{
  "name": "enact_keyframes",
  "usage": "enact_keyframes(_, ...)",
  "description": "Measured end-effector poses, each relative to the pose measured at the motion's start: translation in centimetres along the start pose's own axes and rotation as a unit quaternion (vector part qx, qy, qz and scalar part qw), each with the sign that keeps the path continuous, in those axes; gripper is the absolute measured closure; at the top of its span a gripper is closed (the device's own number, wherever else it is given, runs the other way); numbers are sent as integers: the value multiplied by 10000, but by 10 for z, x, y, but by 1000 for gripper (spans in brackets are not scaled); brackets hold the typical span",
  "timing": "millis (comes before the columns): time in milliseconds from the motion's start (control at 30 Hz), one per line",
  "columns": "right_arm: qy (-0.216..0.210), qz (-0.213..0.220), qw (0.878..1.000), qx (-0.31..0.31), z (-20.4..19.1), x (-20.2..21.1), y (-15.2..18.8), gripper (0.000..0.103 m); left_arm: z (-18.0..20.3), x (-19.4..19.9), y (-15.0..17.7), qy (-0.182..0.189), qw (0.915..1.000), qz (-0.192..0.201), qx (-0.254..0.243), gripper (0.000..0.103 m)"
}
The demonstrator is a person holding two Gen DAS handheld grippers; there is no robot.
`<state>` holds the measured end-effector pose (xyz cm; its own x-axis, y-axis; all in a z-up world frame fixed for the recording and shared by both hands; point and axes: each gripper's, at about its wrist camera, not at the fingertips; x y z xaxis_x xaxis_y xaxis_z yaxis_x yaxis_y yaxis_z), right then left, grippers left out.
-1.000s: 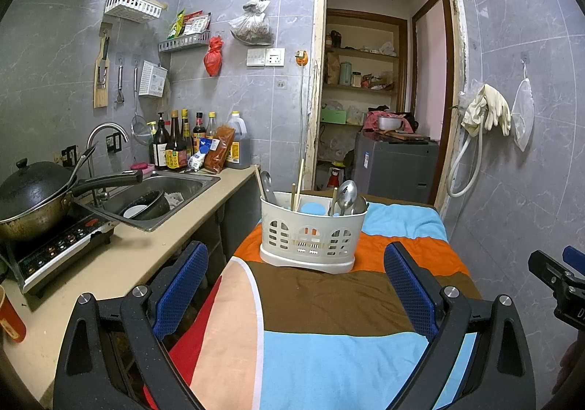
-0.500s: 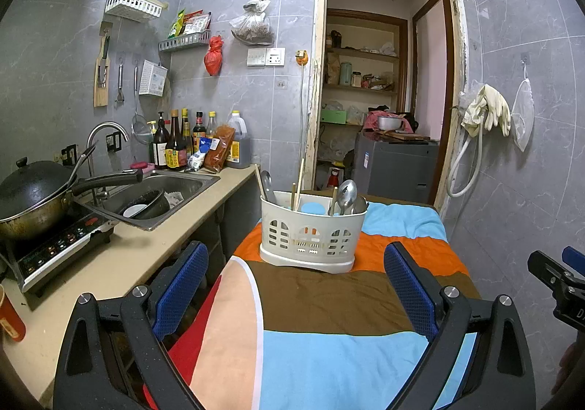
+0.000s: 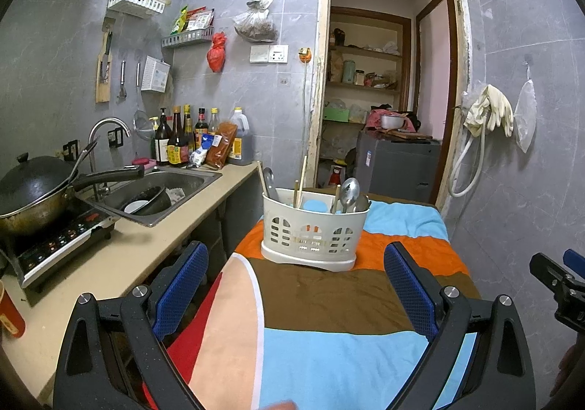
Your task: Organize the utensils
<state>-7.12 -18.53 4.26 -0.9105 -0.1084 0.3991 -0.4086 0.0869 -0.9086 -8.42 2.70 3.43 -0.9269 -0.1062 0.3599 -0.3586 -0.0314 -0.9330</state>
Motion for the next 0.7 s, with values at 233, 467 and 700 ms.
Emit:
enact_keyframes(233,1,-10,10000,1,0,0,0,0,7,3,0,65,10000,39,0,9)
enact_keyframes(467,5,-7,10000,2,-1,0,-1,0,12,3,1,81,10000,36,-16,9)
enact_keyframes(700,5,-9,10000,5,0,1,0,0,11,3,1,79,10000,35,-16,9)
Point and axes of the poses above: each gripper's, at about its wrist camera, not at the fingertips, and x roughly against the way its jaws point, z to its right, y to its underside, and after that the axes turned 4 degrees about -x, right-handed
